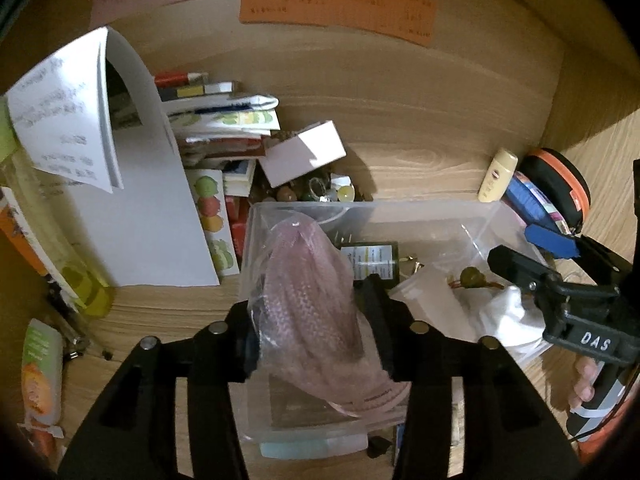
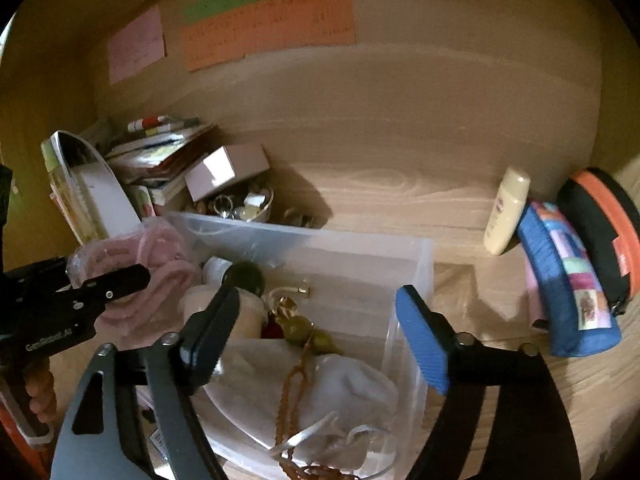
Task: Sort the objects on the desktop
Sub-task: 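Lower the beaded cord into the clear box with the right gripper while the left lowers the pink rope bag, then open both grippers and move them toward the seashell and teal tube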
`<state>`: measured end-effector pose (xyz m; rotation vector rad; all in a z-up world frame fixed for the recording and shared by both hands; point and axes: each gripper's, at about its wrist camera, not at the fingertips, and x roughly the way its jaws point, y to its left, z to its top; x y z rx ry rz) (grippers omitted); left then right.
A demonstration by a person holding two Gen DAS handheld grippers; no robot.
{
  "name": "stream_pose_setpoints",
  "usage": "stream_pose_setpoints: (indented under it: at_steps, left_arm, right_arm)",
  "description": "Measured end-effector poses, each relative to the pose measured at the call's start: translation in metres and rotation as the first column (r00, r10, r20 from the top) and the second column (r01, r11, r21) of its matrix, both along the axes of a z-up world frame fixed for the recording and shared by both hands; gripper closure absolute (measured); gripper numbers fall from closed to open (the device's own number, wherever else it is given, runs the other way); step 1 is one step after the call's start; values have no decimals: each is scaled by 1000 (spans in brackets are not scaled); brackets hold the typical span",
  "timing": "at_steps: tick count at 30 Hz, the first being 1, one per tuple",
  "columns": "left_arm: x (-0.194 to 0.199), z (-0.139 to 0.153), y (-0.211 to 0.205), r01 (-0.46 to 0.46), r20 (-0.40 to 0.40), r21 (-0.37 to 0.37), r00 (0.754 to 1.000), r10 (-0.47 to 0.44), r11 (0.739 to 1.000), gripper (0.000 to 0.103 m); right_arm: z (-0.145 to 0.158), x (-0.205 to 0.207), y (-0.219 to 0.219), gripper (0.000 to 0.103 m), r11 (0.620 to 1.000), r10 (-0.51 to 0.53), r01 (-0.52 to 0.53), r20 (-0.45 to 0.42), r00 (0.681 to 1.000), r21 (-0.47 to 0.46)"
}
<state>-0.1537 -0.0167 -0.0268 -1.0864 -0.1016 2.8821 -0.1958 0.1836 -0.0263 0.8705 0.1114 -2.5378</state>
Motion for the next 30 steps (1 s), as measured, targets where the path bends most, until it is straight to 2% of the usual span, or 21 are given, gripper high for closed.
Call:
stream_pose_setpoints:
  at_steps: [3,5,9,14,18,23,30]
  left_arm:
    - [6,9,1,-12,-30,-12,999,12,1000,46]
    - [14,17,2,-28,-63,-27,998,26,999,33]
    - [33,30,0,-29,-116,-42,993,24,999,27]
    - [54,41,-5,-30,-151,-70,988,19,997,14]
    - [67,47,-14,-52,-176,-77,984,37,996,10]
    - [79,43,-35,-77,-157,-53,985,68,996,9]
    - [82,10,-52,-94,-36,-26,995,93,995,9]
  right_arm:
    - [5,5,-3,19,999,44,-44,-17,999,8]
    - [6,9,-5,18,998,58,-57,-30,998,8]
    - [10,16,-10,17,996,88,-88,-49,995,12]
    - [19,25,-12,17,993,115,-115,-54,992,6]
    - [30,36,-9,17,994,112,-112,-69,991,6]
    - [43,60,2,16,995,94,-92,-113,989,22]
    - [32,84,16,16,994,76,-68,-105,992,81]
